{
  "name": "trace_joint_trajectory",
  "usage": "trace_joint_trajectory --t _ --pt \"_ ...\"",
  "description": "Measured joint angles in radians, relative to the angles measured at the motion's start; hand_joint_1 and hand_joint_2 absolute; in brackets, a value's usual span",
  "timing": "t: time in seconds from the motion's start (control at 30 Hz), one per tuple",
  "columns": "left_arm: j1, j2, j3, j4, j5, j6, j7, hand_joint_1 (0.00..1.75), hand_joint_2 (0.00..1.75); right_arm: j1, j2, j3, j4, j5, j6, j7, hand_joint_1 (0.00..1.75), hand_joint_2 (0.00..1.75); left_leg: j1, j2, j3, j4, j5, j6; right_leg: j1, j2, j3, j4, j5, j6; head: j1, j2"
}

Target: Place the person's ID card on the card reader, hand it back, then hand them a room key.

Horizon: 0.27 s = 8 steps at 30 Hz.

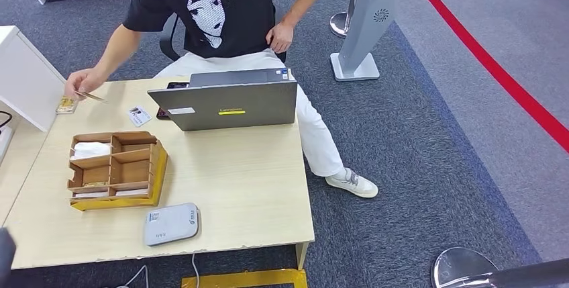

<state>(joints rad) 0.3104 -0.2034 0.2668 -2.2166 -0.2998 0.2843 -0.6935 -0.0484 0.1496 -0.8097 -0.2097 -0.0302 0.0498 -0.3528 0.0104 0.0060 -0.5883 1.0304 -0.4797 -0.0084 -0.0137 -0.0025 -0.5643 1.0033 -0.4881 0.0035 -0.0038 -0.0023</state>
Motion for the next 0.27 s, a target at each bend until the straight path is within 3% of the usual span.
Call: trace_joint_trajectory --t 0.1,0.13,0.23,0.27 --pt "0.058 -0.046 0.093 0.015 0.156 -0.051 0.006 0.00 0.00 0.000 0.001 -0.040 -0.004 -0.019 -0.048 0.018 0.00 1.75 0.000 -0.001 0.001 0.000 -0.001 0.000 0.000 -0.002 0.001 0.000 -0.001 -0.001 0.000 0.000" --pt "0.063 -0.060 0.138 0.047 0.263 -0.131 0.025 0.00 0.00 -0.001 0.002 -0.056 -0.004 -0.025 -0.067 0.032 0.00 1.75 0.001 -0.002 0.001 0.000 -0.001 -0.001 0.000 -0.002 0.001 0.000 -0.002 -0.002 -0.001 0.000" --pt "0.026 -0.088 0.337 0.220 0.688 -0.545 0.130 0.00 0.00 -0.001 0.001 -0.091 -0.004 -0.022 -0.098 0.064 0.00 1.75 0.002 -0.001 0.002 -0.001 0.000 -0.002 0.001 -0.001 0.002 0.000 -0.001 -0.004 -0.001 0.000" --pt "0.015 -0.093 0.377 0.253 0.757 -0.623 0.148 0.00 0.00 -0.001 0.001 -0.095 -0.004 -0.019 -0.099 0.067 0.00 1.75 0.003 0.000 0.002 -0.001 0.001 -0.003 0.001 0.000 0.002 0.000 -0.001 -0.005 -0.001 0.000"
